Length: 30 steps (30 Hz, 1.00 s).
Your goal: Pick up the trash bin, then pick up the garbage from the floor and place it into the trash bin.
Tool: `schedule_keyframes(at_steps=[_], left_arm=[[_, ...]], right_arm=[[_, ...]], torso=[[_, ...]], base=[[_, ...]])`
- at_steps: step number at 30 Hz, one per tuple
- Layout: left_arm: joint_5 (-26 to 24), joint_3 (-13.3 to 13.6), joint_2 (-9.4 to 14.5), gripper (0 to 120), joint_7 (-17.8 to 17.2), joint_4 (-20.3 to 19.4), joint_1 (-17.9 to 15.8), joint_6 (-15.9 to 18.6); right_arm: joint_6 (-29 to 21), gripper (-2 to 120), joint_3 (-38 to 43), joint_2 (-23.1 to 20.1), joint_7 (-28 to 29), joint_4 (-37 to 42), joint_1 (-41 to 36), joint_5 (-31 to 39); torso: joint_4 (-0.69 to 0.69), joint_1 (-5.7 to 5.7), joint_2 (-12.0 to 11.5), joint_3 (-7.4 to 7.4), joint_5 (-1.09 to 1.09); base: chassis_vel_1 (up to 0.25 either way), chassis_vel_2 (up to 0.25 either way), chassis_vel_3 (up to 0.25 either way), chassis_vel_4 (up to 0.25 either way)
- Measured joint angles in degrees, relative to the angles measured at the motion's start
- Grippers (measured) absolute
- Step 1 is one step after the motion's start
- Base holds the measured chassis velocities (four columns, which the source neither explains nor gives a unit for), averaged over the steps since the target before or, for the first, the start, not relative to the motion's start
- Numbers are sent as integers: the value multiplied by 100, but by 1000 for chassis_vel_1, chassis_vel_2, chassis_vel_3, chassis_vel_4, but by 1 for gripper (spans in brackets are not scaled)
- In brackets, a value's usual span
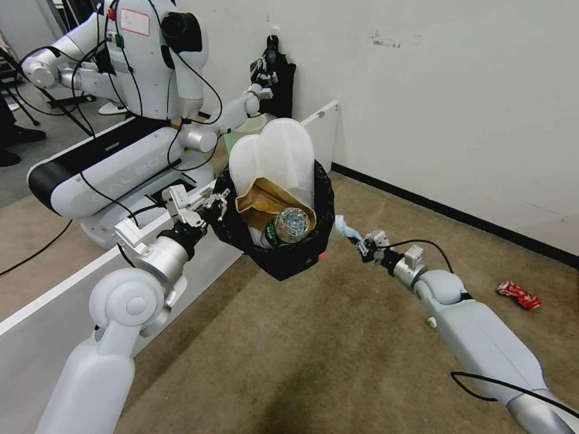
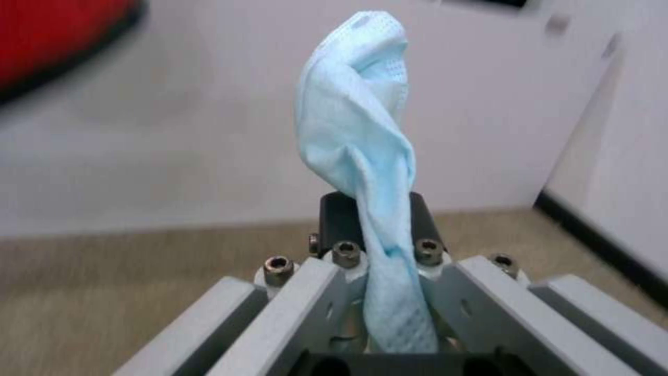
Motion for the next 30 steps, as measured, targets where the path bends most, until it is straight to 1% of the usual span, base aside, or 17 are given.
schedule_keyframes(at_steps=[1,2,3,6,21,24,25,27,30], left_arm=[[0,0,0,4,0,0,0,0],[-1,-1,1,4,-3,0,7,0],[-1,-1,1,4,-3,0,7,0],[0,-17,15,4,-9,-10,57,0],[16,-88,57,4,-25,-64,184,0],[11,-88,52,4,-57,-37,189,0],[11,-88,52,4,-57,-37,189,0],[-7,-75,56,4,-99,9,192,4],[-15,-63,63,4,-116,19,200,10]], right_arm=[[0,0,0,0,0,0,0,0],[-7,0,150,-41,0,221,-38,87],[-7,0,150,-41,0,221,-38,87],[-58,0,346,-116,-4,612,-87,244],[-67,0,615,-218,-123,1234,-90,398],[-34,0,692,-250,-204,1608,-110,530],[-34,0,692,-250,-204,1608,-110,530],[19,0,699,-271,-307,1933,-122,663],[31,0,698,-288,-357,2107,-126,726]], torso=[[0,0,0,0,0],[0,0,0,0,0],[0,0,0,0,0],[0,0,0,0,0],[0,0,0,0,0],[0,0,0,0,0],[0,0,0,0,0],[0,0,0,0,0],[1,0,0,0,0]], base=[[0,0,0,0],[0,0,0,0],[0,0,0,0],[0,0,0,0],[0,0,0,0],[0,0,0,0],[0,0,0,0],[0,0,0,0],[0,0,0,0]])
